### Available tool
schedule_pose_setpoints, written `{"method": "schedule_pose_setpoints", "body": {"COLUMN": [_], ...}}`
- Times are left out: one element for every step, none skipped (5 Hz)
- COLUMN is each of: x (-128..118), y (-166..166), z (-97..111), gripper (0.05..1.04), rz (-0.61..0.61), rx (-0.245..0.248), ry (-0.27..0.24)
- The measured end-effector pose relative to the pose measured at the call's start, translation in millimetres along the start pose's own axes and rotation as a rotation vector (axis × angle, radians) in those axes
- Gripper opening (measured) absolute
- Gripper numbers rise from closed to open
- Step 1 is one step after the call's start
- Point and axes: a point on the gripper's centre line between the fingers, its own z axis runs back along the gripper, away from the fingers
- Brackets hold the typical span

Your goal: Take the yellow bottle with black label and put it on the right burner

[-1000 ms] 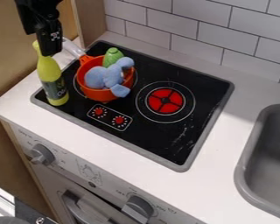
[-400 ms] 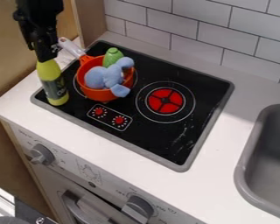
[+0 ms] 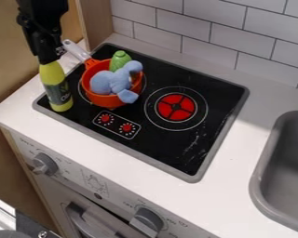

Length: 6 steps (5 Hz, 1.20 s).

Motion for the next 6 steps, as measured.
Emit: {"method": "schedule_pose_setpoints", "body": {"x": [2,12,19,28,34,41], "y": [-7,-17,-33,-51,-76,-92], "z": [2,20,34,58,74,81], "gripper": [0.28,0.28,0.28,0.28,0.28,0.28], "rz": [0.029,0.121,0.183,0.233,0.268,0.283], "rx": [-0.054,-0.109,-0.163,-0.181,-0.19,-0.206], "ry": [0.059,0.092,0.126,0.172,0.197,0.165]}}
